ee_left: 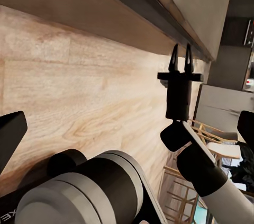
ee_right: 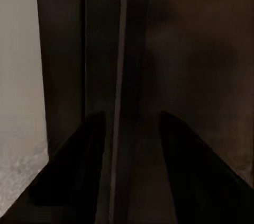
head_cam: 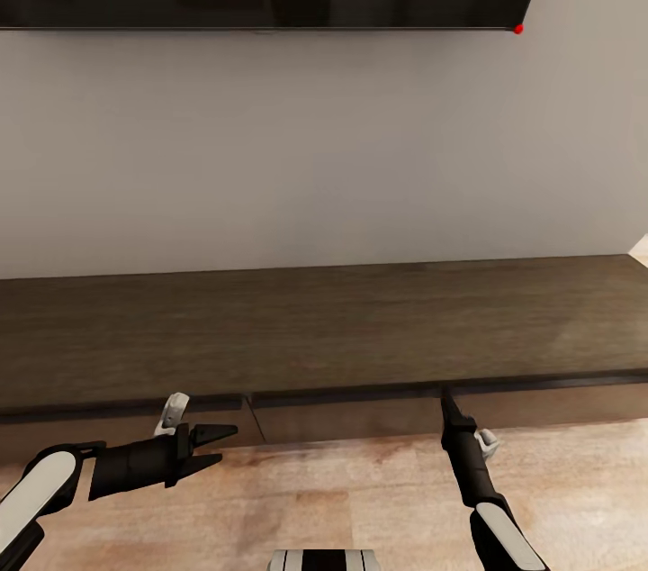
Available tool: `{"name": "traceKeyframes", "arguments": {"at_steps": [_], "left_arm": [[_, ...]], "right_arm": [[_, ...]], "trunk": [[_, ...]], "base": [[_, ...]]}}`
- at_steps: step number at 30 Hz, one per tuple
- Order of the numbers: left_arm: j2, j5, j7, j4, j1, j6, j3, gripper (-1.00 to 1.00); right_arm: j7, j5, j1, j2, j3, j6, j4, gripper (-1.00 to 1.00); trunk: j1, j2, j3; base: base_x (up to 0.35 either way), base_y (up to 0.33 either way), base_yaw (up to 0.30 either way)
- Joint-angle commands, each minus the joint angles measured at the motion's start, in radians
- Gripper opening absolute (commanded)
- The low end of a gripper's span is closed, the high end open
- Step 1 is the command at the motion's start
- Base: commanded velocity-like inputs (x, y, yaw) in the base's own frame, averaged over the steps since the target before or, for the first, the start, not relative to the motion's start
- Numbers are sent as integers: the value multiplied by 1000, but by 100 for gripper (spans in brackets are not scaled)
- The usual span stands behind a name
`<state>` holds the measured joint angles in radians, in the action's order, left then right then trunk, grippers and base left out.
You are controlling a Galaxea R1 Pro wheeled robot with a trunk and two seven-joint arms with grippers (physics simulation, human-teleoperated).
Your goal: Place each of the two pumpkins and all three candles from the living room inside a cabinet in the living room (use any cabinet), then make sure every cabinet is closed, and position the cauldron so it is next to a table in the living room.
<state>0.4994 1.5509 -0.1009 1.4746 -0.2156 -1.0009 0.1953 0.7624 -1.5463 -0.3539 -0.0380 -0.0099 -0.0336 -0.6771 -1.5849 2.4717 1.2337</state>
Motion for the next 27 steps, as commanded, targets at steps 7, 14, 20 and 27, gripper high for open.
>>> {"name": "traceKeyframes", "arguments": {"at_steps": [7,14,20,27], "left_arm": [[1,-9,-10,0,-1,-1,1,100],[1,-9,-10,0,-1,-1,1,100],[1,-9,-10,0,-1,-1,1,100],[1,-9,-10,0,-1,-1,1,100]], "right_arm": [[5,-6,0,0,2,-3,1,-100],[5,-5,0,0,2,-3,1,-100],[5,-5,0,0,2,-3,1,-100],[5,-5,0,0,2,-3,1,-100]], "trunk": [[0,0,1],[0,0,1],[0,0,1],[0,0,1]], "base": [[0,0,0],[0,0,0],[0,0,0],[-130,0,0]]}}
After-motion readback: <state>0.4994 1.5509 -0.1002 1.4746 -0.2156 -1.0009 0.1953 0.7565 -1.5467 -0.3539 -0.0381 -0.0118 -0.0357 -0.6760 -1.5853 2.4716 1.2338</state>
